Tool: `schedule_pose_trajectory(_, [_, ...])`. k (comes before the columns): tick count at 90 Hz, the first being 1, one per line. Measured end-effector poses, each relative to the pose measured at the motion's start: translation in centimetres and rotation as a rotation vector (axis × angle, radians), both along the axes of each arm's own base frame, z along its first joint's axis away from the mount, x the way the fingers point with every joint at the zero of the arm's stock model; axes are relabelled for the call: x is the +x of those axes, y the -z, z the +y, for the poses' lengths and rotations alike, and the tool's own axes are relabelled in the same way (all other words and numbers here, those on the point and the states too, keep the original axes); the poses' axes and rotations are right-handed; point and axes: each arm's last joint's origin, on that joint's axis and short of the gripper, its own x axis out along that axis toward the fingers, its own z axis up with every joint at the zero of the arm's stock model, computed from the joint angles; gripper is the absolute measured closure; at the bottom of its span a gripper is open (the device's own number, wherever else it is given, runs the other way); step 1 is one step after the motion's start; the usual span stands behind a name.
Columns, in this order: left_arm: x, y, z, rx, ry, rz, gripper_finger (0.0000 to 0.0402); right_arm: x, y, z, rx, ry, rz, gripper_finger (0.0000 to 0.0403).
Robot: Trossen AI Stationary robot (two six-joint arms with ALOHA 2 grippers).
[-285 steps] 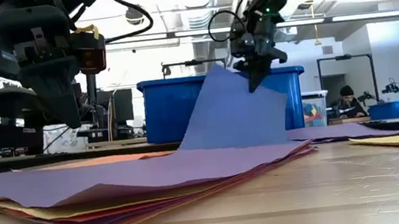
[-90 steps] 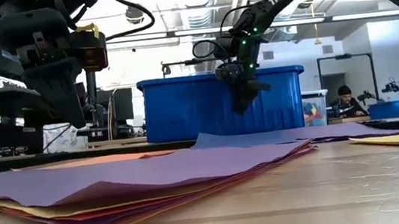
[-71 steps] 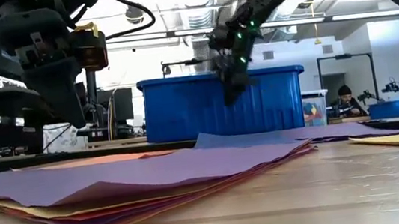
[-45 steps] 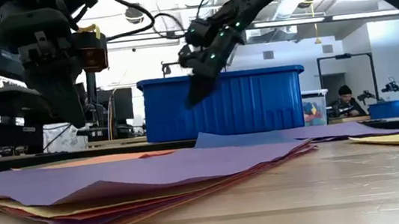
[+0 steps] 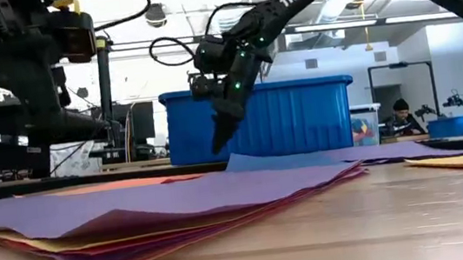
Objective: Organize paper
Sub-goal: Stack the blue paper on top of the other blue papers
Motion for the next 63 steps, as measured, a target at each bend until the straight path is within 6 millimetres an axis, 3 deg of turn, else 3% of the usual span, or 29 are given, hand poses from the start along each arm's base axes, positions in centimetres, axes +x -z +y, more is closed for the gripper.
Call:
schedule_pose_trajectory(14, [-0.1,-0.6,1.2,0.034,-0.067,-0.058,0.0396,-0.6,-0.4,2.9,0.111,0.081,0.111,0.0296])
schedule_pose_trajectory(23, [0.1,-0.6,2.4,0.071,-0.091,-0.067,0.0396,-1.7,-2.8,4.2,0.159,0.145,0.145,0.0303])
schedule_pose_trajectory(39, [1.6,-0.6,5.2,0.211,-0.04,-0.093,0.0396,-5.3,-11.1,4.7,0.163,0.218,0.004,0.0366])
schedule_pose_trajectory(46, [2.8,-0.8,6.7,0.269,-0.006,-0.081,0.0396,-8.1,-15.2,4.8,0.167,0.267,-0.066,0.0394])
schedule_pose_trajectory(63, [7.2,-0.2,11.2,0.379,0.092,-0.02,0.0396,-16.3,-25.1,7.0,0.119,0.272,-0.35,0.0398])
